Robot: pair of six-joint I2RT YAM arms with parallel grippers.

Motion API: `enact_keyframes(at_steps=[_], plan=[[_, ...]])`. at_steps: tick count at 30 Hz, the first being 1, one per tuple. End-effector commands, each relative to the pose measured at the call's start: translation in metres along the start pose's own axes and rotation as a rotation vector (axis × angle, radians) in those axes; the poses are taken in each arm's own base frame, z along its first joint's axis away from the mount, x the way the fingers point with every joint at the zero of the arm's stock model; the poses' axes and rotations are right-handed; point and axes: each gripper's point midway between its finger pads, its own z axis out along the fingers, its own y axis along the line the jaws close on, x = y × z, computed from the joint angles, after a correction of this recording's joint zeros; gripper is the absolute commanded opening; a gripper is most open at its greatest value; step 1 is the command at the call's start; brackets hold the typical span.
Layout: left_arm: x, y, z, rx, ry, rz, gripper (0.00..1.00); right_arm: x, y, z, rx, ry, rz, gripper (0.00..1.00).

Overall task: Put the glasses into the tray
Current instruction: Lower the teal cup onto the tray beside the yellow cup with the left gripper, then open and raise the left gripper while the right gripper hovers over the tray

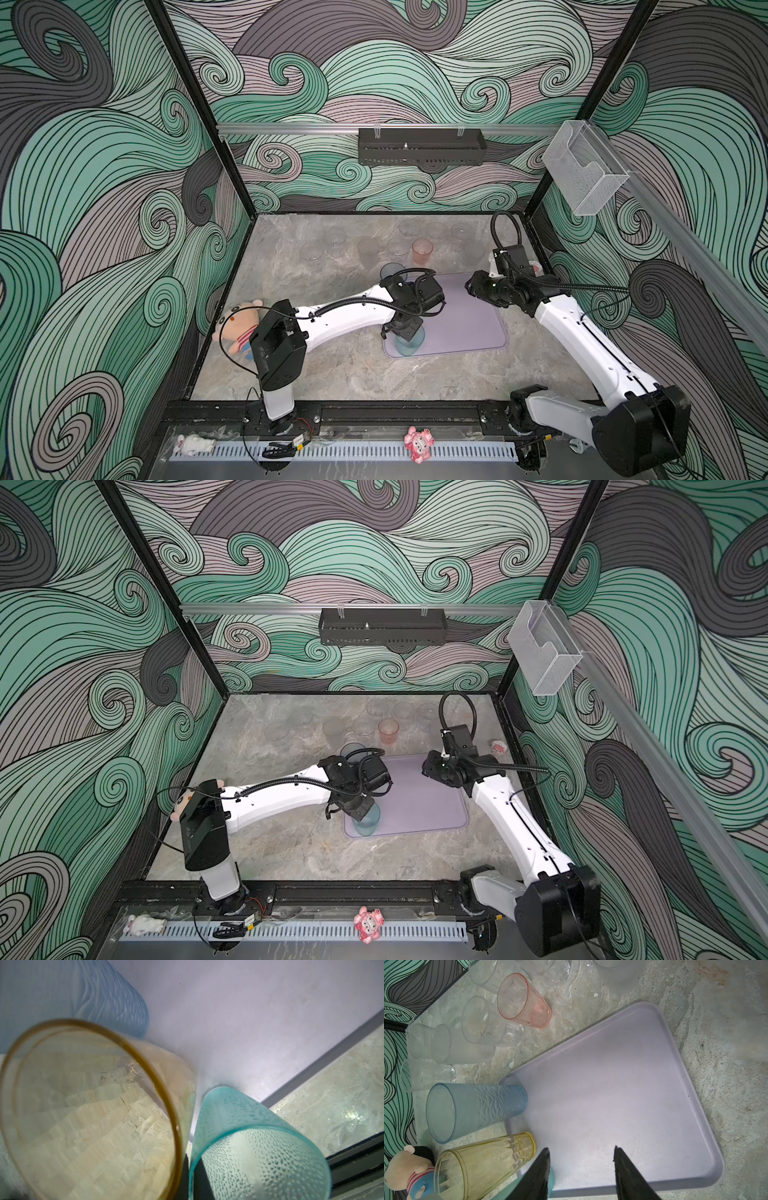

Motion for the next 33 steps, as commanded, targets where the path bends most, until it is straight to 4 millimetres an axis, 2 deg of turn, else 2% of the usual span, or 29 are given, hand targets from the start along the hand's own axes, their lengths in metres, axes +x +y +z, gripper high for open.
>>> enact_keyframes(at_steps=[1, 8, 17, 21, 25, 29, 33], plan=[[0.013, 0.000, 0.003, -0.017, 0.073, 0.031, 0.00, 0.004, 0.001, 0.005, -0.006, 0.011, 0.002, 0.50], [-0.009, -0.004, -0.017, 0.012, 0.000, 0.008, 0.11, 0.011, 0.000, 0.019, -0.004, 0.053, -0.007, 0.50], [-0.026, -0.010, -0.044, 0.067, -0.079, 0.003, 0.16, 0.019, 0.006, 0.025, -0.010, 0.092, -0.038, 0.50], [-0.030, -0.012, -0.060, 0.104, -0.117, -0.003, 0.17, 0.033, 0.011, 0.026, -0.008, 0.125, -0.069, 0.50], [-0.031, -0.009, -0.078, 0.128, -0.170, -0.006, 0.17, 0.056, 0.017, 0.029, -0.008, 0.176, -0.103, 0.50], [-0.028, 0.006, -0.095, 0.118, -0.265, -0.028, 0.16, 0.084, 0.025, 0.032, -0.009, 0.227, -0.143, 0.50], [-0.017, 0.044, -0.101, 0.056, -0.392, -0.114, 0.16, 0.112, 0.033, 0.038, -0.024, 0.267, -0.169, 0.50]])
